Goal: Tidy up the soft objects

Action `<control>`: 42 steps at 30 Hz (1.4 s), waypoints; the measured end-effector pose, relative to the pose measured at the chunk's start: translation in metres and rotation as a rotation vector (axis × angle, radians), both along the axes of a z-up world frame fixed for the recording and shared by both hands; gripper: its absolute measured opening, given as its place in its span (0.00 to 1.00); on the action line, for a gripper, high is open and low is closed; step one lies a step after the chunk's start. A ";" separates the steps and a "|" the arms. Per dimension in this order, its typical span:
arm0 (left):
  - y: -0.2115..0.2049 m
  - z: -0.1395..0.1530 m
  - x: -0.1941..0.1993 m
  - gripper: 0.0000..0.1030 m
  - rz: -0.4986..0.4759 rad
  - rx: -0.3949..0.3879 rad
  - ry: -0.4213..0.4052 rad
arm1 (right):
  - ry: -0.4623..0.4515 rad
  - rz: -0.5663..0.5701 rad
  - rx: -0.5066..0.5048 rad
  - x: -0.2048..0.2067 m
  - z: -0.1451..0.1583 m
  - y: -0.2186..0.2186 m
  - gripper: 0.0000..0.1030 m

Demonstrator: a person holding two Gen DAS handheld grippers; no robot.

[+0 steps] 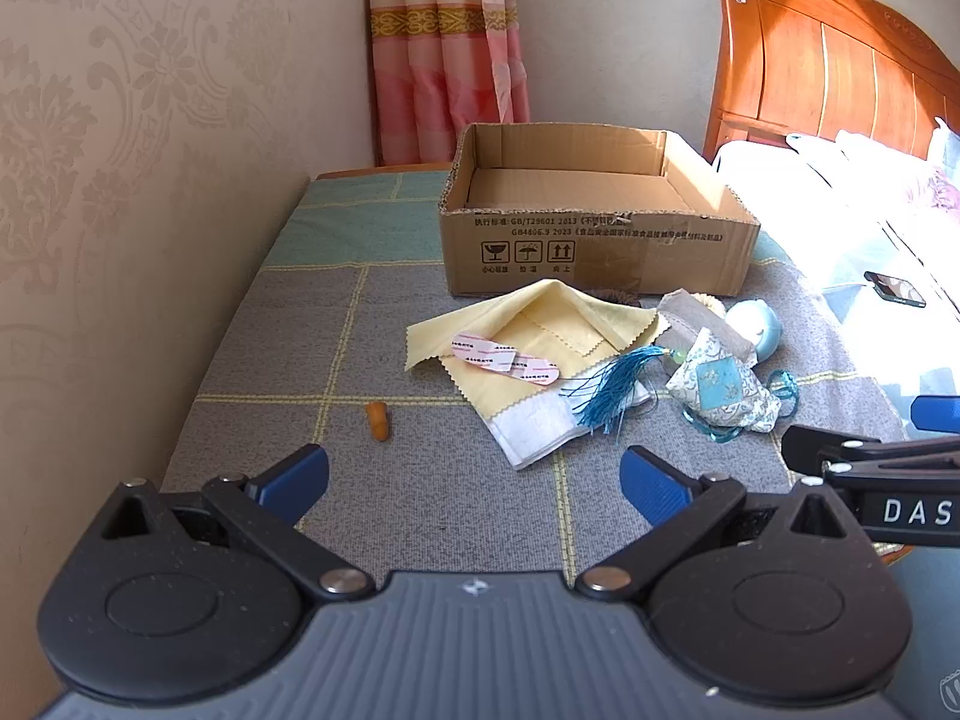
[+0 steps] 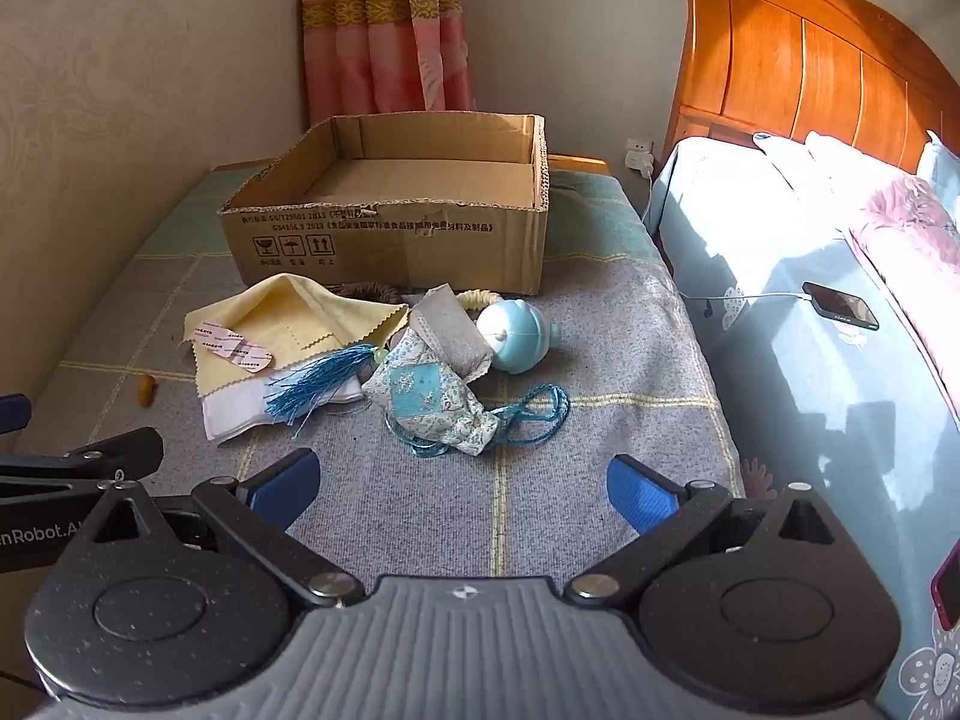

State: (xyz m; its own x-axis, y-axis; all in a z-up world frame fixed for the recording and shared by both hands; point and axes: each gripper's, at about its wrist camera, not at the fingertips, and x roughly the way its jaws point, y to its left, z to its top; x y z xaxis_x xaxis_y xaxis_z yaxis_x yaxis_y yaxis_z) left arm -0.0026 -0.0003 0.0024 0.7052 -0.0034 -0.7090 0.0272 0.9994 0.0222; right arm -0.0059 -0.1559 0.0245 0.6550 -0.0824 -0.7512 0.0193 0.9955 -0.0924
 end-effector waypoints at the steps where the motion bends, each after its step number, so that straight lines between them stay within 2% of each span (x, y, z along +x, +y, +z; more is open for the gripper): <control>1: 0.000 0.000 0.000 0.99 0.000 0.000 0.000 | 0.000 0.000 -0.001 0.000 0.000 0.000 1.00; 42: -0.001 0.003 -0.001 0.99 -0.004 -0.004 -0.006 | -0.010 -0.008 -0.036 -0.001 0.002 0.001 1.00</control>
State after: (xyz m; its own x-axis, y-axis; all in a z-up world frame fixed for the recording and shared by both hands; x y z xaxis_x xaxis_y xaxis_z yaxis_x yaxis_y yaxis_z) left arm -0.0037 -0.0014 0.0058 0.7095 -0.0092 -0.7046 0.0312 0.9993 0.0184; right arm -0.0064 -0.1549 0.0265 0.6615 -0.1141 -0.7412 0.0282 0.9914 -0.1274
